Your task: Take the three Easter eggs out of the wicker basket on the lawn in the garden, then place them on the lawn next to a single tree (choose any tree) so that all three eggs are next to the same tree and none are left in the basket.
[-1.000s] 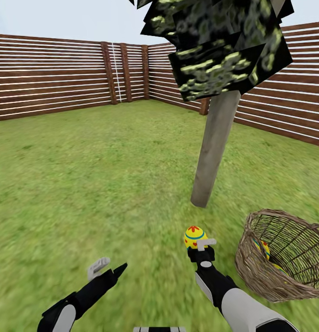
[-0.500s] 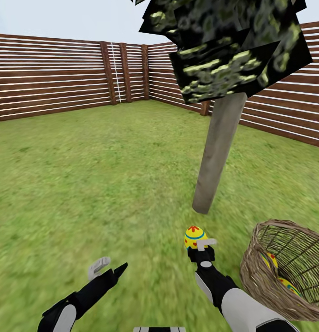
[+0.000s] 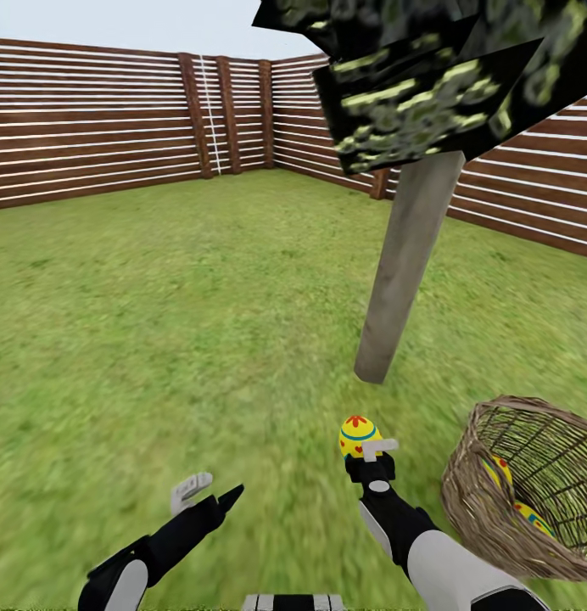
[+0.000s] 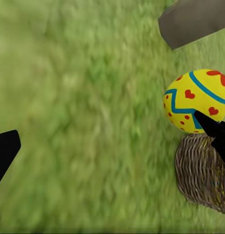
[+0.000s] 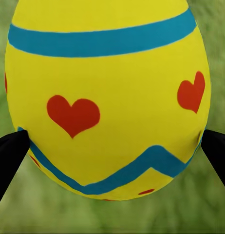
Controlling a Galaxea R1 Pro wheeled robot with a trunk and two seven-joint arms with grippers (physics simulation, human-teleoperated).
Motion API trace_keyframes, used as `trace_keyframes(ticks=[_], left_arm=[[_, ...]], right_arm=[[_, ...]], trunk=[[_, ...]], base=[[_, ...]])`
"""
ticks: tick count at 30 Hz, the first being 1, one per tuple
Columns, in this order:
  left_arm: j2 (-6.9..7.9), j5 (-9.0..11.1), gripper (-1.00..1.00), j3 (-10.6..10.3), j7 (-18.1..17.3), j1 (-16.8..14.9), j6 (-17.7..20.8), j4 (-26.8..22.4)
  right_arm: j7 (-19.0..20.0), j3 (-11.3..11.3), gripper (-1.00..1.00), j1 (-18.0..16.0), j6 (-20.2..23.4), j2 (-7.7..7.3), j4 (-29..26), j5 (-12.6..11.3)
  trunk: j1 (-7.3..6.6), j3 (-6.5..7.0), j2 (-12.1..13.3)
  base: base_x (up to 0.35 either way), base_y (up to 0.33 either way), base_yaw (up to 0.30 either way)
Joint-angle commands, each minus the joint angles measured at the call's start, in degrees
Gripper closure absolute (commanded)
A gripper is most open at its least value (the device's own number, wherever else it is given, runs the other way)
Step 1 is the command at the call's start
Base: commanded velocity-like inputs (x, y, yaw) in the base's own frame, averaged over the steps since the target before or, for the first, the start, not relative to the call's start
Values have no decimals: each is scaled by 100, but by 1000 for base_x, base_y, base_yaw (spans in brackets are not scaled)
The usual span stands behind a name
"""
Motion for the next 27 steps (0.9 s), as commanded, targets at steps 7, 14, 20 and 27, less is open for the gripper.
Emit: trace_keyframes(ticks=[7,14,20,27], left_arm=[[-3,22,-100,16,-12,-1,31,-3],[-3,22,-100,25,-19,-3,31,-3],[0,22,-100,34,-28,-2,31,-3],[6,22,-100,39,-29,-2,31,-3]], right_arm=[[-26,34,100,-4,-13,-1,6,-13],[-26,34,100,-4,-13,-1,6,-13],[-26,34,100,-4,-13,-1,6,-13],[-26,34,100,-4,-13,-1,6,-13]], trunk=[[17,-160,-11],[35,-315,-21],[50,-448,-29],[66,-581,-37]], base=[[0,0,0],[0,0,0],[0,0,0],[0,0,0]])
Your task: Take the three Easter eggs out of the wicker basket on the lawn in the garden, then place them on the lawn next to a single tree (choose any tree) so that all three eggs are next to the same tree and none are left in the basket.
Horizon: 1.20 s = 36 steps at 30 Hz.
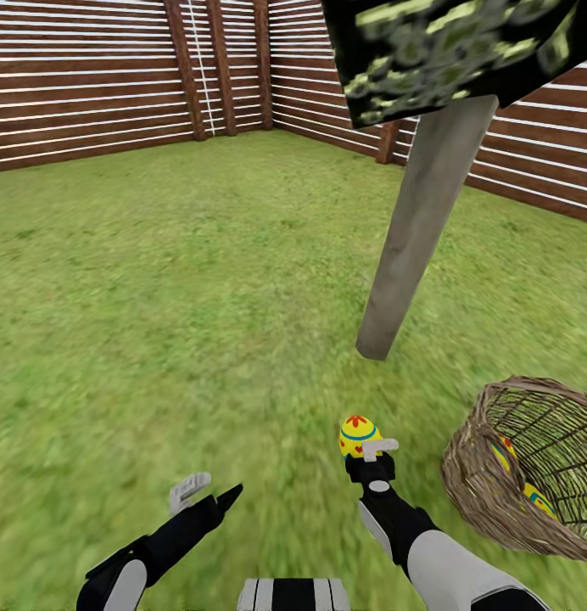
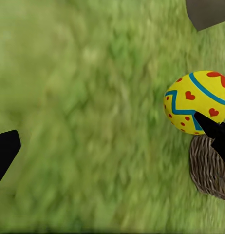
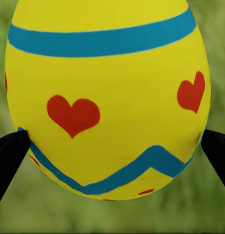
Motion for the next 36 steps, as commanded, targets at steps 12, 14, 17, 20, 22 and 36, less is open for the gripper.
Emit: trace_keyframes(ticks=[12,14,17,20,22,36], left_arm=[[5,31,-100,12,-30,-1,24,5],[6,32,-100,12,-32,0,24,6],[6,37,-100,12,-38,-3,24,10],[6,36,-100,12,-37,0,24,14],[6,34,-100,12,-35,-1,24,14],[6,29,-100,13,-37,-1,24,15]], right_arm=[[-35,34,100,-4,-13,-1,7,-14],[-187,39,100,-4,-13,-1,7,-14],[-350,42,100,-4,-13,5,7,-14],[-376,42,100,-4,-13,6,7,-14],[-384,42,100,-4,-13,6,7,-14],[-386,42,100,-4,-13,2,7,-14]], trunk=[[-1,-4,-2],[-1,-4,-2],[-1,-4,-2],[-1,-4,-2],[-1,-4,-2],[-1,-4,-2]], base=[[40,0,0],[282,0,0],[140,0,0],[93,0,0],[258,0,0],[163,0,0]])
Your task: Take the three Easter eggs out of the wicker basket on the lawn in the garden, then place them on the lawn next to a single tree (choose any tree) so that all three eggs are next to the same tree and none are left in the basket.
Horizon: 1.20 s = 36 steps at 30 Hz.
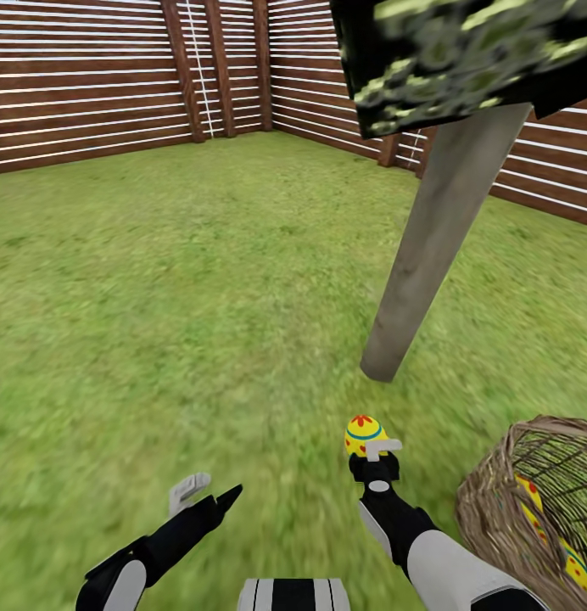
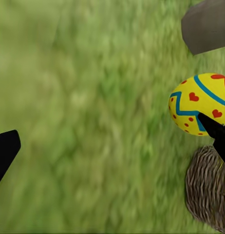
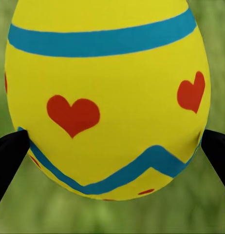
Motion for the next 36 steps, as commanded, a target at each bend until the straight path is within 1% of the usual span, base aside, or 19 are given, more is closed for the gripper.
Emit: trace_keyframes(ticks=[1,8,14,36], left_arm=[[-3,20,-100,6,-3,-2,33,-3],[-3,14,-100,-2,0,-2,33,-3],[-3,19,-100,-2,0,-5,33,4],[-6,29,-100,-2,-2,-7,33,6]], right_arm=[[-24,32,100,-4,-14,-2,7,-14],[-24,32,100,-4,-14,2,7,-14],[-24,32,100,-4,-14,0,7,-14],[-24,32,100,-4,-84,1,7,-13]], trunk=[[1,-4,-1],[1,-4,-1],[1,-4,-1],[1,-4,-1]], base=[[77,0,0],[14,0,0],[104,0,0],[2,0,0]])
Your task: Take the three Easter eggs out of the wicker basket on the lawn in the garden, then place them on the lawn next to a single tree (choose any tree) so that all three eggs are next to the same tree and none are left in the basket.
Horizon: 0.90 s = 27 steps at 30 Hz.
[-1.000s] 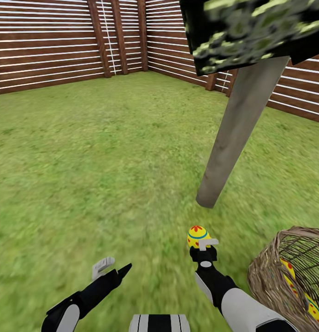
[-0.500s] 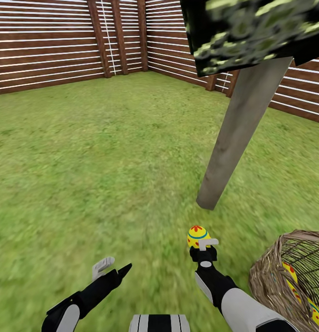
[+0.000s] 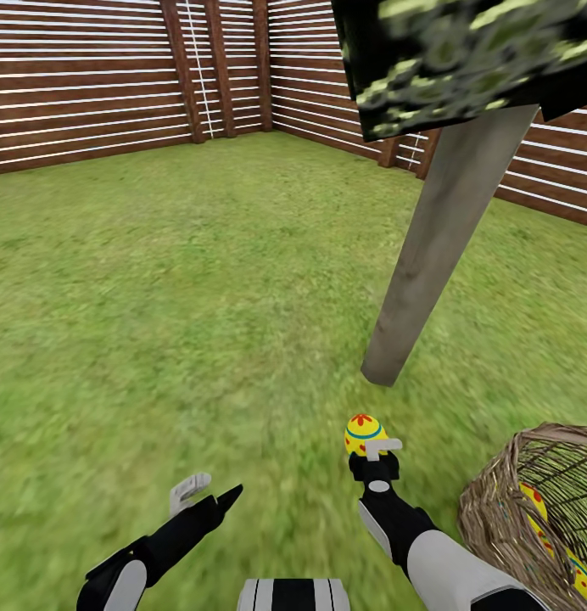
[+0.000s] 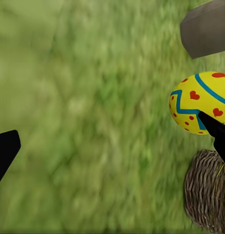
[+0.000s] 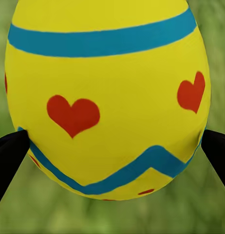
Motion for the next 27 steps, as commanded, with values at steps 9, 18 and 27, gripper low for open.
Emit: trace_keyframes(ticks=[9,18,27], left_arm=[[-8,32,-100,8,-12,3,33,-3],[-9,33,-100,8,-11,0,33,-3],[-9,32,-100,4,-4,-1,33,3]], right_arm=[[-25,23,-100,-4,-23,-7,-1,-15],[-25,17,-100,-4,-31,-7,-2,-15],[-25,15,-100,-4,-31,-7,-2,-15]], trunk=[[-1,-4,-2],[-1,-4,-2],[-19,151,8]], base=[[0,0,0],[0,0,0],[0,0,0]])
